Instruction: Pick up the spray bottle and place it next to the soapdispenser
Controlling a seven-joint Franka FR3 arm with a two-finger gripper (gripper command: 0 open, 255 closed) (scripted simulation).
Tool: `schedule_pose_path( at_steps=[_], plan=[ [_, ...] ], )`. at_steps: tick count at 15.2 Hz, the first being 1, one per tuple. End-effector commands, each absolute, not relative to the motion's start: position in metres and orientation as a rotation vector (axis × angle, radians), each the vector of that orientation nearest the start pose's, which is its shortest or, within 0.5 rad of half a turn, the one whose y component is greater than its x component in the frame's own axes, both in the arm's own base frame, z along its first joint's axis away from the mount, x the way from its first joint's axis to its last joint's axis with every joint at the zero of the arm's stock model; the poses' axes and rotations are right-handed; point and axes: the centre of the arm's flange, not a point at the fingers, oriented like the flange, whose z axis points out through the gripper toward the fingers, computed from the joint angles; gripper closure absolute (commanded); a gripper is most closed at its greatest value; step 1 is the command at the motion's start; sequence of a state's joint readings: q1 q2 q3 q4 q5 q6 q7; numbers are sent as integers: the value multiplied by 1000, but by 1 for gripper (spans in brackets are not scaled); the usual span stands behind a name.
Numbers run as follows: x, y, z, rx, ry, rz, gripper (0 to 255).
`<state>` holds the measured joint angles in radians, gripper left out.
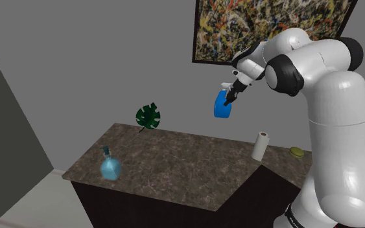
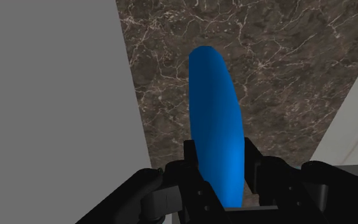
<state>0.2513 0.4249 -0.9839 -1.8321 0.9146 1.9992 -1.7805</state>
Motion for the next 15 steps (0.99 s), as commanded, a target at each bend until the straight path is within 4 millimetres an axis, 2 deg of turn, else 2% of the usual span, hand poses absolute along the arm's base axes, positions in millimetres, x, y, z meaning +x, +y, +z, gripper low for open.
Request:
schedule_pose_path(
  at_steps=[1, 3, 15],
  plan=[
    [528, -340, 402, -2752, -962, -656, 255],
    [528, -340, 411, -2752, -962, -656, 255],
    [586, -193, 411, -2752, -962, -656, 255]
  ],
)
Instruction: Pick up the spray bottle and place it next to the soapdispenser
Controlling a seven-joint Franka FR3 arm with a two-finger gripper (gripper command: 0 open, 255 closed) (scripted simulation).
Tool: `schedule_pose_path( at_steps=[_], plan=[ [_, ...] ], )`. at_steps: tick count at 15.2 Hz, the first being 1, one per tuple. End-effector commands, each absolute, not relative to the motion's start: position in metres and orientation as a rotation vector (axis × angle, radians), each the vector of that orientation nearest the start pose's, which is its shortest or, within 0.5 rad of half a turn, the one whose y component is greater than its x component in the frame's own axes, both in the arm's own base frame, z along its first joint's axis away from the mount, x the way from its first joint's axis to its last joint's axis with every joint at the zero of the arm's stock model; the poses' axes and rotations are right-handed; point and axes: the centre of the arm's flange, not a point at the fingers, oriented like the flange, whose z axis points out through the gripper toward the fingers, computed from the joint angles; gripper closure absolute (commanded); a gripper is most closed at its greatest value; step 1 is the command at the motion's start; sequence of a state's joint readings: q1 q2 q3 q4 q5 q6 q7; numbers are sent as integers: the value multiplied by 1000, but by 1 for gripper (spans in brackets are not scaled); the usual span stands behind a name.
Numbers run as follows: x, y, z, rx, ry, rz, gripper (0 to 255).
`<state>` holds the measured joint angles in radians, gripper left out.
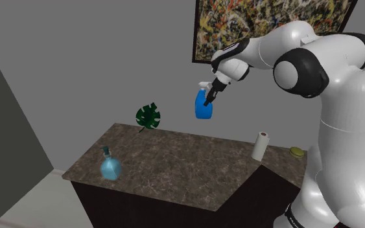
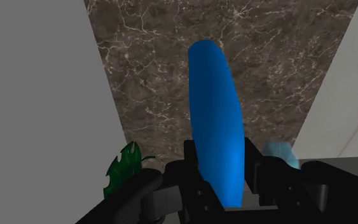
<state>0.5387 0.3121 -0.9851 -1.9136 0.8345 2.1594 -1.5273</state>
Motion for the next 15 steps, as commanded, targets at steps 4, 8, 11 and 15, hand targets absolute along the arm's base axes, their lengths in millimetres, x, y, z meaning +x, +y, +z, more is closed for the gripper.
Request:
schedule_pose_path(
  at_steps=[4, 8, 11, 15],
  plan=[
    [605, -144, 411, -2752, -962, -656, 255],
    [624, -94, 412, -2752, -962, -656, 255],
    [638, -57, 412, -2752, -962, -656, 255],
    [658, -8, 412, -2752, -962, -656, 255]
  ],
)
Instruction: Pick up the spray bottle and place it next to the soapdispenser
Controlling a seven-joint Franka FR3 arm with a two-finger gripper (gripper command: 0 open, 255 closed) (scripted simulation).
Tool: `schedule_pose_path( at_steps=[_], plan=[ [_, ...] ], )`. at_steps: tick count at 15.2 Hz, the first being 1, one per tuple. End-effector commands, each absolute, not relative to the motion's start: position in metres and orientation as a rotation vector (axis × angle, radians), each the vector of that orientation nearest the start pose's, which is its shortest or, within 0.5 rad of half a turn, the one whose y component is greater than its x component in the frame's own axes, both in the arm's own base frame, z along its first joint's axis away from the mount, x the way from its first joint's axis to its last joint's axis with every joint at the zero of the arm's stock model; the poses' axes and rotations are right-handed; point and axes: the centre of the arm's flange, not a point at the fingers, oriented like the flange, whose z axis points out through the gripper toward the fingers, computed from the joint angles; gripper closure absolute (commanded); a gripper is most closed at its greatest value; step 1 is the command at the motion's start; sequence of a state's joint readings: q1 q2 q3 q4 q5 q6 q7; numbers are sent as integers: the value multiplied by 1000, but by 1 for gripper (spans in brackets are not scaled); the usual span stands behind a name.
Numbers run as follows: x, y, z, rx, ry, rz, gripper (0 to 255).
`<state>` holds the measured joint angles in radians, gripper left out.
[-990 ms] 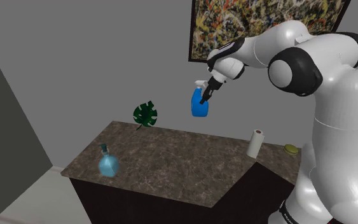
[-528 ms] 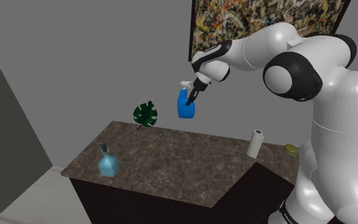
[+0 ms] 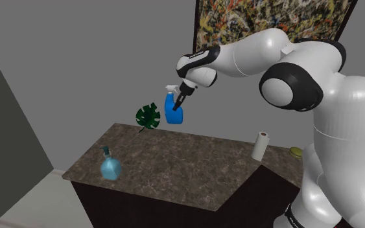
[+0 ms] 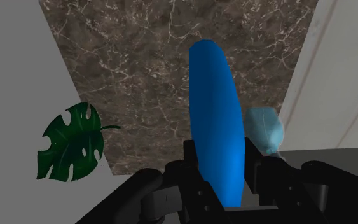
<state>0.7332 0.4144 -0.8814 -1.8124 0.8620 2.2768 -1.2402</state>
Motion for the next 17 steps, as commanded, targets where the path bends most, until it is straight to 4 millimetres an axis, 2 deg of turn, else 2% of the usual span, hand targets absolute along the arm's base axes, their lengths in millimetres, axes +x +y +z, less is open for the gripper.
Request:
schedule_pose_path(
  at_steps=[1, 17],
  plan=[
    [662, 4, 412, -2752, -962, -656, 255],
    [739, 201, 413, -2752, -962, -656, 255]
  ],
)
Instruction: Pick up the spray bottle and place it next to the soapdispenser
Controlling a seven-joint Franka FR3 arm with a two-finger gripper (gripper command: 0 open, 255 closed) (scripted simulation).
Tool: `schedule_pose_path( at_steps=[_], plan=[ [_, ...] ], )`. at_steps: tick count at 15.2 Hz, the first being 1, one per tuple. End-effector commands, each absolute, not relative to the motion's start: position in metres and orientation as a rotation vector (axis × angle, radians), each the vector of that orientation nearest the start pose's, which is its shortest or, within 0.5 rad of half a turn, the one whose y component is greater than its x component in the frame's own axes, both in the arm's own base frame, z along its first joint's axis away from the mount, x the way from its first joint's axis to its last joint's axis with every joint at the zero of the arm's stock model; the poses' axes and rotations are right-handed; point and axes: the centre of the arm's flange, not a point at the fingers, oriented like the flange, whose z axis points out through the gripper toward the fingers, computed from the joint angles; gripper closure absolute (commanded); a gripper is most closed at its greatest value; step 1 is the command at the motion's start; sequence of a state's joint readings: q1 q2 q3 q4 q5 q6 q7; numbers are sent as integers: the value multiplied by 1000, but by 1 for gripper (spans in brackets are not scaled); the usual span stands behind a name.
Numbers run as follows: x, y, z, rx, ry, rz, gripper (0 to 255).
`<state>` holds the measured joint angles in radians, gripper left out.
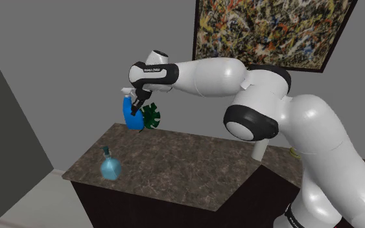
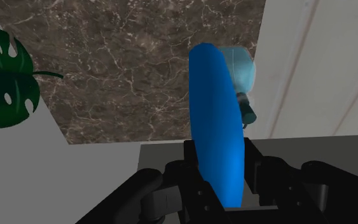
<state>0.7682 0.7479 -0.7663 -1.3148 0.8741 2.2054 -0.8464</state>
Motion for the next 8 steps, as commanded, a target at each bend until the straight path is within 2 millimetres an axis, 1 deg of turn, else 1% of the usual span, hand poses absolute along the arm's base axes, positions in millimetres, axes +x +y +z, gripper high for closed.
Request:
schedule_pose_path(
  at_steps=[1, 4, 5, 8],
  plan=[
    [744, 213, 413, -2752, -962, -656, 255],
    [758, 250, 413, -2752, -962, -656, 255],
    [761, 258, 413, -2752, -962, -656, 255],
    [761, 258, 397, -2752, -962, -656, 255]
  ],
)
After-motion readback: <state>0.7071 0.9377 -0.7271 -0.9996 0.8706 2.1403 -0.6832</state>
